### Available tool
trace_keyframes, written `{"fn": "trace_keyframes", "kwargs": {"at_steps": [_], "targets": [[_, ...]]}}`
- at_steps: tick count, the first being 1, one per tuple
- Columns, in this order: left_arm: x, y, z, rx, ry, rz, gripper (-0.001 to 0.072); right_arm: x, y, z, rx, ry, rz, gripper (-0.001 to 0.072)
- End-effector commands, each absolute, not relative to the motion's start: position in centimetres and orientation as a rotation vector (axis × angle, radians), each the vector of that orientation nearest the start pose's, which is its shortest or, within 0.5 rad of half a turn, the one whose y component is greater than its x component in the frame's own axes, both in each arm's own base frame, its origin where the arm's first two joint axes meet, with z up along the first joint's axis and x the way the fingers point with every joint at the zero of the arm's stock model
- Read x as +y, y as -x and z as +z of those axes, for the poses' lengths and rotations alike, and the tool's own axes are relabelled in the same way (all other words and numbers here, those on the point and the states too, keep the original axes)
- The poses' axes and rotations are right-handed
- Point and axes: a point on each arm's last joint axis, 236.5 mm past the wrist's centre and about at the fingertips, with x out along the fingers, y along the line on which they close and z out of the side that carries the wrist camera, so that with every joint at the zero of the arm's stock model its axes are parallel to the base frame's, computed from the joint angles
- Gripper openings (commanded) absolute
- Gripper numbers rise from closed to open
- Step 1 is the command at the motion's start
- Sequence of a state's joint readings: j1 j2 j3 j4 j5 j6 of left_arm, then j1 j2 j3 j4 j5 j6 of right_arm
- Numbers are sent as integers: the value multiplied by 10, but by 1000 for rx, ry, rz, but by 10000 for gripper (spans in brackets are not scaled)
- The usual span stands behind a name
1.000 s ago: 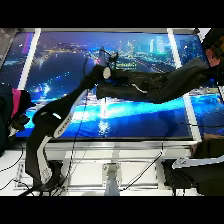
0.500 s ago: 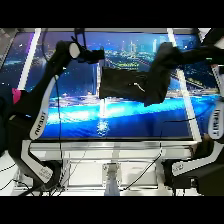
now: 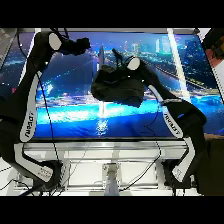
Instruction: Fold the clothes and pants, and hang the long-sleeved shirts on hangers.
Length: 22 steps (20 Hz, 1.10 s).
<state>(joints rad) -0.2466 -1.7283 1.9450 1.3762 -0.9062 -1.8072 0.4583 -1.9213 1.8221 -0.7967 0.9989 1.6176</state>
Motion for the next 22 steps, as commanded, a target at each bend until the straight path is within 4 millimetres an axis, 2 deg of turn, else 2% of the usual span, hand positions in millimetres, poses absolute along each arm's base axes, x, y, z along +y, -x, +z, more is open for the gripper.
{"fn": "trace_keyframes", "kwargs": {"at_steps": [1,2,3,5,6,9,12,16,18,20,21,22], "targets": [[-180,-577,153,736,329,-264,10,387,-463,23,1241,-515,718,468],[-181,-576,156,730,320,-273,9,370,-470,38,1245,-511,722,423],[-183,-575,161,722,308,-291,10,351,-476,51,1247,-494,723,337],[-190,-568,177,694,289,-345,10,300,-492,76,1238,-460,690,83],[-192,-565,188,672,270,-367,9,274,-501,87,1222,-474,662,24],[-188,-549,227,603,232,-391,9,188,-514,105,1175,-487,580,22],[-184,-522,263,561,161,-426,8,115,-502,101,1195,-468,544,21],[-188,-478,300,546,133,-500,9,50,-485,86,1236,-531,542,21],[-198,-460,320,507,116,-566,9,39,-489,85,1186,-697,585,21],[-203,-447,335,483,137,-604,9,45,-492,82,1157,-882,659,25],[-205,-442,340,476,145,-615,8,46,-490,64,1192,-907,648,109],[-206,-440,342,473,149,-621,9,50,-488,45,1237,-929,627,359]]}}
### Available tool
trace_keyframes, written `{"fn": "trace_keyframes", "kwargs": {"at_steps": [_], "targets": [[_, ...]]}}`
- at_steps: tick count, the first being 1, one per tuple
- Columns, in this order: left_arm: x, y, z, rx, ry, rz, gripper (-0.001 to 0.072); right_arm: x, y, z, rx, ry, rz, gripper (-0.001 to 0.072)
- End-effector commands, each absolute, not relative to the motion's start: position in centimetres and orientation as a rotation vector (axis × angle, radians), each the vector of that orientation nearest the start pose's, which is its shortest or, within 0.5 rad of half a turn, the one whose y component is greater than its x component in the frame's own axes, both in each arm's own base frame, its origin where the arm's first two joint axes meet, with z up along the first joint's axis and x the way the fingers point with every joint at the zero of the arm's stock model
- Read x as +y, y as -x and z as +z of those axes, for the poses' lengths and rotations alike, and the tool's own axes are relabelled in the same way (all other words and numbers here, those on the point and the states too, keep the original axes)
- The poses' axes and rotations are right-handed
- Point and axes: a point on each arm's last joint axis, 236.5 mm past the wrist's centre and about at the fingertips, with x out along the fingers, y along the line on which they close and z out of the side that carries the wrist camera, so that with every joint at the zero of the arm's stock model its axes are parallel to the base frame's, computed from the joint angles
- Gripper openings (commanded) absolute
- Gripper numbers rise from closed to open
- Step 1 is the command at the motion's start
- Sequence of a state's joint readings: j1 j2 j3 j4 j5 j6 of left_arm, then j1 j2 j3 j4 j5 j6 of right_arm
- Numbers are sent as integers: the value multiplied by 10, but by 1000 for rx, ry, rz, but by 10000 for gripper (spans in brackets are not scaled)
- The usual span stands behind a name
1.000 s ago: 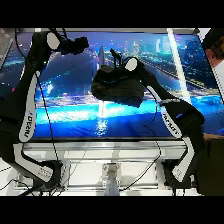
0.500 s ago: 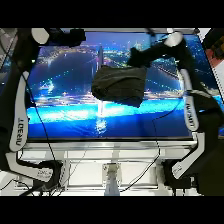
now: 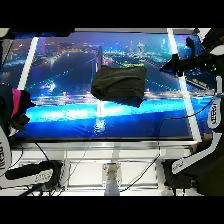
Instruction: Fold the clothes and pants, and hang the long-sleeved shirts on hangers.
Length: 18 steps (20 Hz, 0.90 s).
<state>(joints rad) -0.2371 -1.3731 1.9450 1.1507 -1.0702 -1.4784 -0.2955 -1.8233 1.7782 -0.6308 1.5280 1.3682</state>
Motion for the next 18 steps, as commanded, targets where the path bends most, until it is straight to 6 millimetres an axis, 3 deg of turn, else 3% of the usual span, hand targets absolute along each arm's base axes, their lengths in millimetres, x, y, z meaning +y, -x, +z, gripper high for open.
{"fn": "trace_keyframes", "kwargs": {"at_steps": [1,2,5,8,14,16,18], "targets": [[-208,-439,343,473,156,-629,9,59,-485,29,1285,-962,618,551],[-209,-437,343,480,160,-637,8,72,-481,12,1346,-996,613,612],[-214,-431,336,516,159,-659,8,110,-470,-23,1483,-1030,629,687],[-220,-421,326,565,139,-683,8,132,-458,-44,1573,-1030,664,687],[-228,-409,315,622,117,-713,8,148,-440,-81,1687,-986,664,687],[-229,-408,314,626,116,-715,7,145,-435,-85,1690,-909,693,687],[-228,-408,314,628,115,-714,8,125,-438,-87,1681,-810,679,686]]}}
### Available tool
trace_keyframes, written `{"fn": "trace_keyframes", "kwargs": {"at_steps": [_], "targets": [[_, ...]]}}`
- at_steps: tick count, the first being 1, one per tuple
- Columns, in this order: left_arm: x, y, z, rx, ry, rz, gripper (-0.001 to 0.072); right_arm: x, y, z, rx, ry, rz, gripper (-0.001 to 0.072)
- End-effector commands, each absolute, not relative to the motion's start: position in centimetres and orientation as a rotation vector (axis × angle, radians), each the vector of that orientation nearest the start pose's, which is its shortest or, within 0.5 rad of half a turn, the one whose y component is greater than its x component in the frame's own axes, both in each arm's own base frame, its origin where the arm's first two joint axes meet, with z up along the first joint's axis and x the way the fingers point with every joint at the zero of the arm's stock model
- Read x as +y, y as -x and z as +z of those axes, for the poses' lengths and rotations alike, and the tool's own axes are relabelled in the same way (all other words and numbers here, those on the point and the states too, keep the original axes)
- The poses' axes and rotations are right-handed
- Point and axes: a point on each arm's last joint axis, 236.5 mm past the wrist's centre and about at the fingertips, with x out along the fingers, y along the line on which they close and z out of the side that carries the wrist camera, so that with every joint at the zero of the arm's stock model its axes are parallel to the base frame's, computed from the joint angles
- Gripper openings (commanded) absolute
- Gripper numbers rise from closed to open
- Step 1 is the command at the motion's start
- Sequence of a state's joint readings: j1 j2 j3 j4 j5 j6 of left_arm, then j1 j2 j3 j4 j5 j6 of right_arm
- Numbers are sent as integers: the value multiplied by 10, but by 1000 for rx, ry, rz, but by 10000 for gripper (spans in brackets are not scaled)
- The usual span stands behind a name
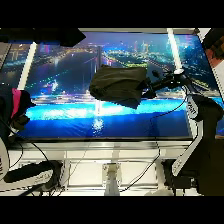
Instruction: Fold the clothes and pants, and hang the long-sleeved shirts on hangers.
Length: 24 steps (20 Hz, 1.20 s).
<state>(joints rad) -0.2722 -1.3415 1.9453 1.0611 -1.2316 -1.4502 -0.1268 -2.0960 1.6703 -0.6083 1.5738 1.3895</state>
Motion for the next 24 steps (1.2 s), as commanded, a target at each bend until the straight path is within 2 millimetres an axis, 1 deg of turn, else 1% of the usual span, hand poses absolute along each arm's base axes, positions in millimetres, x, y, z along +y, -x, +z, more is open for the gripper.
{"fn": "trace_keyframes", "kwargs": {"at_steps": [1,3,5,13,17,22,23,24], "targets": [[-229,-408,314,628,115,-715,8,117,-444,-84,1662,-786,665,686],[-228,-408,314,628,115,-714,8,107,-457,-73,1623,-777,652,686],[-229,-408,314,628,115,-715,7,102,-463,-68,1606,-765,636,686],[-229,-408,314,628,116,-715,8,103,-460,-90,1647,-782,626,677],[-229,-408,314,628,115,-715,8,116,-459,-98,1656,-784,650,669],[-229,-408,313,629,116,-715,8,147,-456,-100,1655,-724,702,667],[-229,-408,313,629,116,-715,8,152,-457,-101,1650,-712,707,630],[-229,-408,313,629,116,-715,8,157,-456,-101,1651,-704,712,435]]}}
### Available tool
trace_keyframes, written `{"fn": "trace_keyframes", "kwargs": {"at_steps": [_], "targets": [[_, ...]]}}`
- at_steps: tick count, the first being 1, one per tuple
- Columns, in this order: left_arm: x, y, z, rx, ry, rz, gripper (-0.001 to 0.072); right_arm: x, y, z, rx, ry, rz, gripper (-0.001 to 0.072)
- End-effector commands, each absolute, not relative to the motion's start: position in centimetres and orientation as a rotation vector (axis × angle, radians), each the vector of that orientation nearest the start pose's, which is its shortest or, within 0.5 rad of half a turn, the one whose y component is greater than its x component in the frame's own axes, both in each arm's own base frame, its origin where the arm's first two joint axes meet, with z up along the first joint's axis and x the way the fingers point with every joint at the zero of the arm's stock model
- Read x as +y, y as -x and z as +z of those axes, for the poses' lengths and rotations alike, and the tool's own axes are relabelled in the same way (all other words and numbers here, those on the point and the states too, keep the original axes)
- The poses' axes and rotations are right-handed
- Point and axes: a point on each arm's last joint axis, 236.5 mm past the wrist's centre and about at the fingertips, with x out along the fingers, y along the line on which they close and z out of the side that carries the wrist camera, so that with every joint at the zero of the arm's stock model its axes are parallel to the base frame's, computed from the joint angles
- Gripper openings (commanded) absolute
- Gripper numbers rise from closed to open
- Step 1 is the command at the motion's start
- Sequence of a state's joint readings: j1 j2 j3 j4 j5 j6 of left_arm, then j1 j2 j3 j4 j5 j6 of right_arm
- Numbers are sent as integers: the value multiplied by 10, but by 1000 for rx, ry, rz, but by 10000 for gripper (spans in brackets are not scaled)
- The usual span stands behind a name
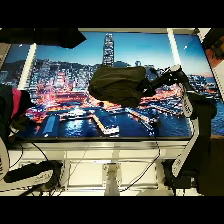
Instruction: Fold the clothes and pants, and hang the long-sleeved shirts on hangers.
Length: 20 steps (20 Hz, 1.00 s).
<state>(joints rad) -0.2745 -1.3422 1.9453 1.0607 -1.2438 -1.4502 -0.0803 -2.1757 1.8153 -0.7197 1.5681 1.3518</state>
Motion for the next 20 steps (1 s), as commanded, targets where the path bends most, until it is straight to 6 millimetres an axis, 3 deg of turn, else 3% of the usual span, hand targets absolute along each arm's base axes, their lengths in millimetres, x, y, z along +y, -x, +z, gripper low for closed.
{"fn": "trace_keyframes", "kwargs": {"at_steps": [1,2,4,5,7,10,14,18,20], "targets": [[-229,-408,313,629,116,-715,8,160,-456,-101,1653,-699,715,195],[-229,-408,313,629,116,-715,8,164,-454,-96,1666,-723,713,27],[-229,-408,313,629,116,-715,8,166,-451,-80,1667,-739,734,21],[-229,-409,313,628,116,-715,8,158,-453,-75,1659,-722,699,21],[-229,-408,313,628,116,-715,9,121,-461,-71,1631,-644,578,21],[-229,-408,314,629,116,-715,9,24,-458,-73,1636,-589,309,20],[-229,-408,314,628,116,-715,9,-112,-439,-61,1546,-752,35,20],[-229,-408,314,628,117,-715,9,-247,-368,-55,1463,-916,-244,20],[-229,-409,315,624,121,-713,9,-297,-324,-55,1422,-1006,-361,20]]}}
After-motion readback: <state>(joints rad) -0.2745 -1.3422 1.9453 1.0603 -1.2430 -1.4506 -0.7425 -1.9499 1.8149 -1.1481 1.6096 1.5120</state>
